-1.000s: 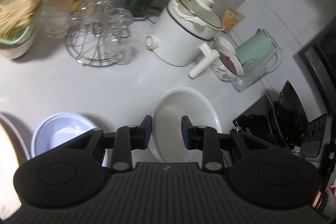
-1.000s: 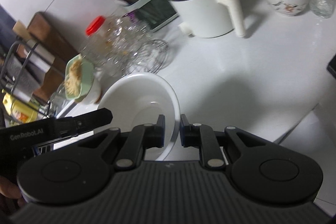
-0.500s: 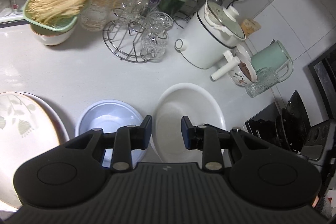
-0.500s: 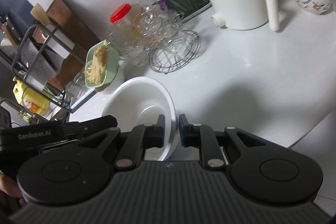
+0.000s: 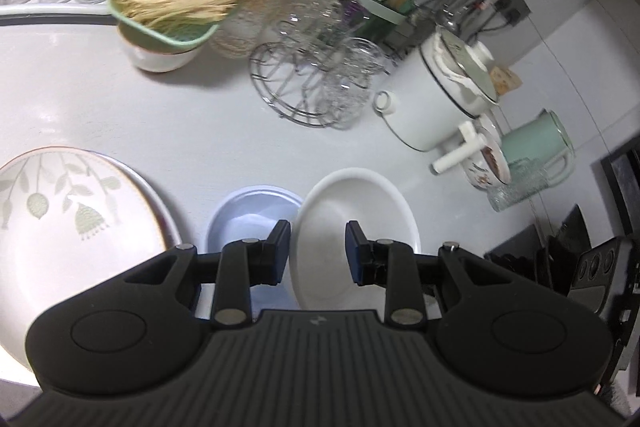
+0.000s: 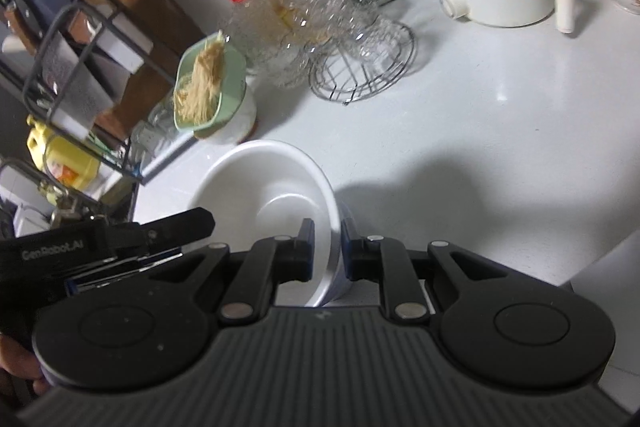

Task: Organize plates and bowls
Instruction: 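Lower the white bowl into the blue bowls with both grippers, then grip the rim of the whole nested bowl stack with both grippers, then lift the bowl stack with both grippers and carry it over the plates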

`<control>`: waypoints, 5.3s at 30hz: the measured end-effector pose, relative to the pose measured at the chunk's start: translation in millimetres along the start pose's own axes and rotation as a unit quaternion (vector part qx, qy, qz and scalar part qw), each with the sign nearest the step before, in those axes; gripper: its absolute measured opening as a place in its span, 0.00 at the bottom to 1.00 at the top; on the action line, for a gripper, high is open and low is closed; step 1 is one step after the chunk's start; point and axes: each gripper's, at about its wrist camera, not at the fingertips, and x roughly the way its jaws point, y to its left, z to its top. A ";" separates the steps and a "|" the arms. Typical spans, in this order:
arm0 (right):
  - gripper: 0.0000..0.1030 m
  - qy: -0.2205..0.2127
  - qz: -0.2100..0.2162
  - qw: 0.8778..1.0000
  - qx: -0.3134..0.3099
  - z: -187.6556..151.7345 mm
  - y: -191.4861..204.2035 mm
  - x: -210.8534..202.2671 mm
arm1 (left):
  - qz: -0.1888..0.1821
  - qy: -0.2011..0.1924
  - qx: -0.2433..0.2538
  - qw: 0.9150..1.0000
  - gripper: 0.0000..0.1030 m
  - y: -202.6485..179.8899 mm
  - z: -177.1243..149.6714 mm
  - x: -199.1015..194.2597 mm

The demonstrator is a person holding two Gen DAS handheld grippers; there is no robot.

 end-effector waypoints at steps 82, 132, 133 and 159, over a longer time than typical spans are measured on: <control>0.16 0.039 -0.075 0.994 0.069 -7.0 -49.1 74.6 | 0.059 0.081 0.013 0.995 0.35 25.1 -19.8 121.5; 0.19 0.016 -0.045 0.996 0.072 -10.7 72.2 7.2 | 0.021 0.055 0.007 0.998 0.35 48.8 34.5 -25.5; 0.19 0.020 -0.044 0.997 0.067 -10.8 75.8 9.8 | 0.025 0.052 0.005 0.998 0.35 51.6 33.9 -28.7; 0.19 0.145 0.007 0.989 -0.019 -25.3 137.8 89.6 | 0.103 -0.001 -0.148 0.984 0.35 147.5 -6.1 -66.6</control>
